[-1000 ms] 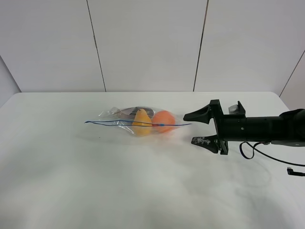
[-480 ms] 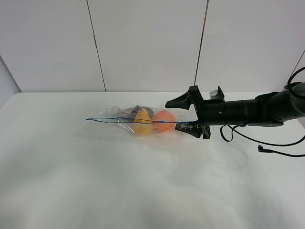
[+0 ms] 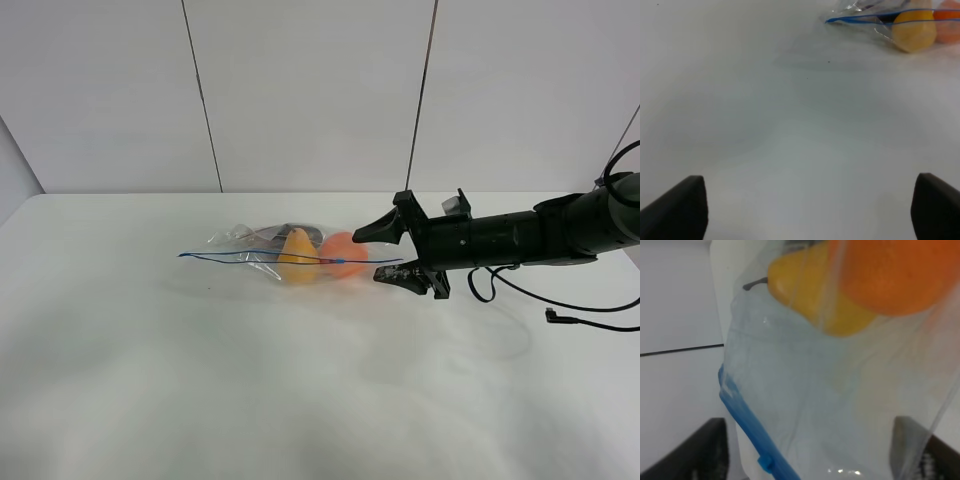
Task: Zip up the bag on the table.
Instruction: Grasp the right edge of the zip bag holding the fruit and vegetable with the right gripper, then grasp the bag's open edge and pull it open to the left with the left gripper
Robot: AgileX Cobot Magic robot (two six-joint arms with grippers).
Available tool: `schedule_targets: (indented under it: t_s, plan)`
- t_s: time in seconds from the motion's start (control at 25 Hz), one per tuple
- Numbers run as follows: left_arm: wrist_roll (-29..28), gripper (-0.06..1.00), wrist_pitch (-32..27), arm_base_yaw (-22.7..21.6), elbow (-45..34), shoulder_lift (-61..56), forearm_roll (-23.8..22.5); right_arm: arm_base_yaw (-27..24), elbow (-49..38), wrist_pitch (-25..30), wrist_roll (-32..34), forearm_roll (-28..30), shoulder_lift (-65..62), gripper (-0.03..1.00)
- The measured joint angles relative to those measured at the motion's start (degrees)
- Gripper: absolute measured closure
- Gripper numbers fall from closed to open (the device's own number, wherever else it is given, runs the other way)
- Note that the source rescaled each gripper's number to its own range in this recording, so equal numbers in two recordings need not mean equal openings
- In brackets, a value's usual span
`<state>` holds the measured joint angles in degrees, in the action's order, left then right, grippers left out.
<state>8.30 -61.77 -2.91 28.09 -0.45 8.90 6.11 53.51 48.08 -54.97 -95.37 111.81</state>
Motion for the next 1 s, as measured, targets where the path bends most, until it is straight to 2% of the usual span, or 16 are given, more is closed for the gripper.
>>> schedule_targets:
  t_s: [0.12, 0.28, 0.36, 0.92, 1.0]
  plan:
    - [0.0, -0.06, 0.0, 0.0, 0.0, 0.0, 0.0, 0.0, 0.0, -0.2, 0.0, 0.0, 0.0, 0.45]
    - [0.0, -0.06, 0.0, 0.0, 0.0, 0.0, 0.0, 0.0, 0.0, -0.4, -0.5, 0.0, 0.0, 0.85]
    - [0.0, -0.06, 0.0, 0.0, 0.0, 0.0, 0.0, 0.0, 0.0, -0.4, -0.8, 0.0, 0.0, 0.95]
    - [0.0, -0.06, 0.0, 0.0, 0.6, 0.0, 0.1, 0.0, 0.0, 0.7, -1.0, 0.0, 0.0, 0.97]
    - [0.0, -0.06, -0.2, 0.0, 1.6, 0.0, 1.3, 0.0, 0.0, 0.7, -1.0, 0.0, 0.0, 0.97]
